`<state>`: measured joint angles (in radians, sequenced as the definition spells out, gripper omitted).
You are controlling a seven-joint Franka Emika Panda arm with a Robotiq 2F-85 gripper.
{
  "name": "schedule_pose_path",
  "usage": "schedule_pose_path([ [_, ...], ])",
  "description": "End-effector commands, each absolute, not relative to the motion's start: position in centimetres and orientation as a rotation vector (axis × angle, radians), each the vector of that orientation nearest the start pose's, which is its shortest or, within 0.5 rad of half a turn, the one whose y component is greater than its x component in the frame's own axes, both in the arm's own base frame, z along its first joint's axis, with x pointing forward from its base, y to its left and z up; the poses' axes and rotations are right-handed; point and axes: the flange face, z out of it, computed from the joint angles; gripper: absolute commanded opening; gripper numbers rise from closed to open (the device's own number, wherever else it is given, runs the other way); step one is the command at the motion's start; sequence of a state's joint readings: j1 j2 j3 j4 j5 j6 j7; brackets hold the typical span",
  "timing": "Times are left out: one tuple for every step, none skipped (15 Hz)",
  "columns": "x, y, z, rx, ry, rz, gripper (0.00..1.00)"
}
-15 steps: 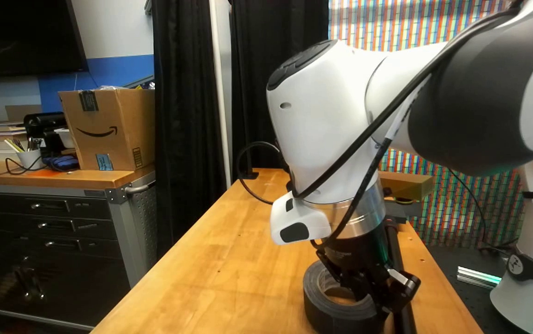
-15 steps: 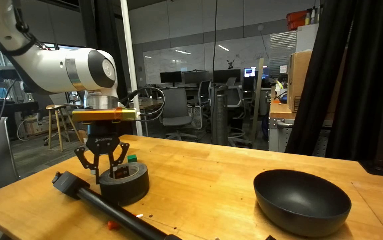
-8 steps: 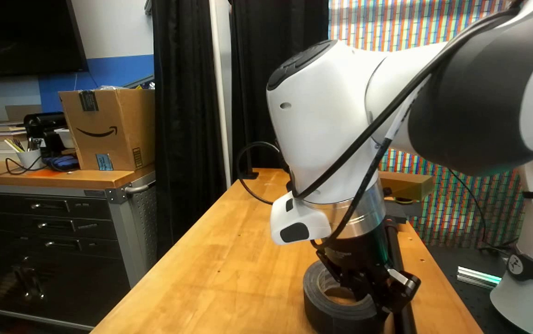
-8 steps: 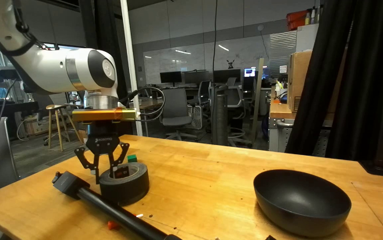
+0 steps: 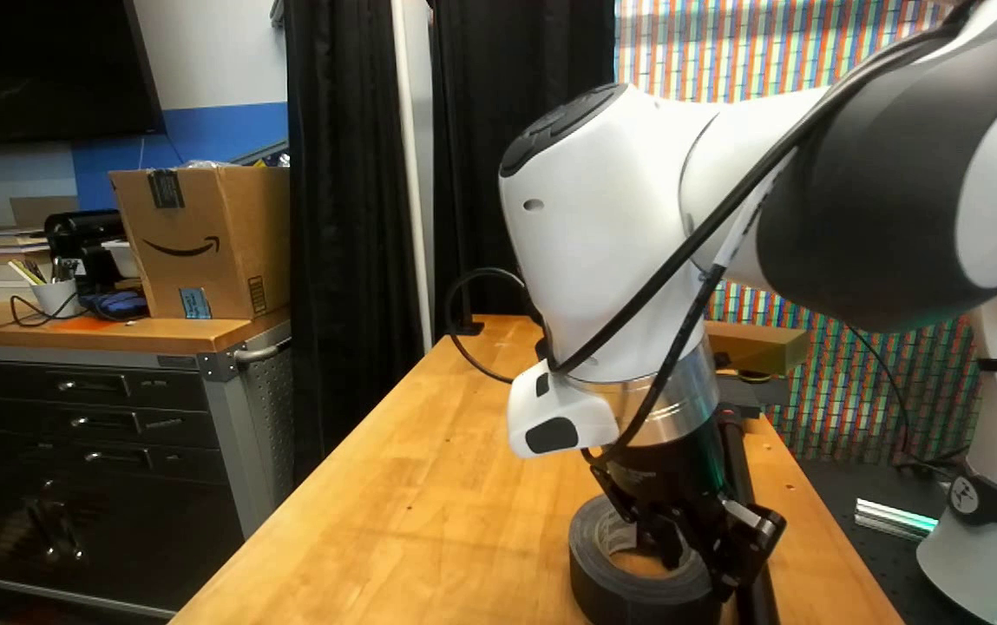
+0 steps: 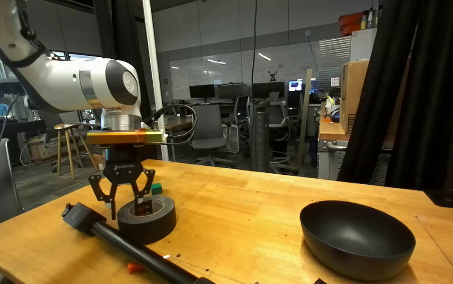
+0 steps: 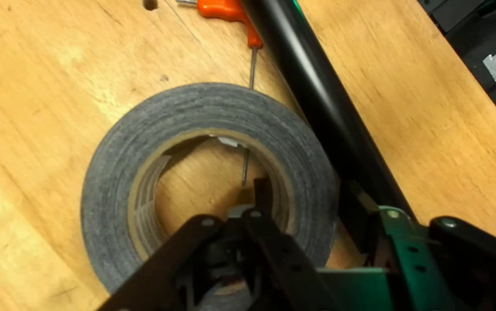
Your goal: Move the tape to the left
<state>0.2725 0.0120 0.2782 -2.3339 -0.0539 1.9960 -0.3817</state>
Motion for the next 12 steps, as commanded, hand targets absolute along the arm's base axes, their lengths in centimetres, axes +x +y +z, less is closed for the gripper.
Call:
schedule_pose_path([
  [39.88,23.7,30.74,-2.808,-1.455,0.556,0.53],
  [40.02,23.36,30.68,-2.812,-1.443,0.559,0.62],
  [40.12,23.15,30.66,-2.815,-1.435,0.559,0.69],
  [40.18,23.06,30.66,-2.816,-1.432,0.559,0.71],
  [40.18,23.05,30.66,-2.816,-1.431,0.559,0.71],
  [40.18,23.05,30.66,-2.816,-1.432,0.559,0.71],
  [40.18,23.05,30.67,-2.816,-1.432,0.559,0.71],
  [40.18,23.05,30.67,-2.816,-1.432,0.559,0.71],
  [40.18,23.05,30.67,-2.816,-1.432,0.559,0.71],
  [40.18,23.05,30.67,-2.816,-1.432,0.559,0.71],
  [40.18,23.05,30.67,-2.816,-1.432,0.559,0.71],
  [40.18,23.05,30.67,-2.816,-1.432,0.559,0.71],
])
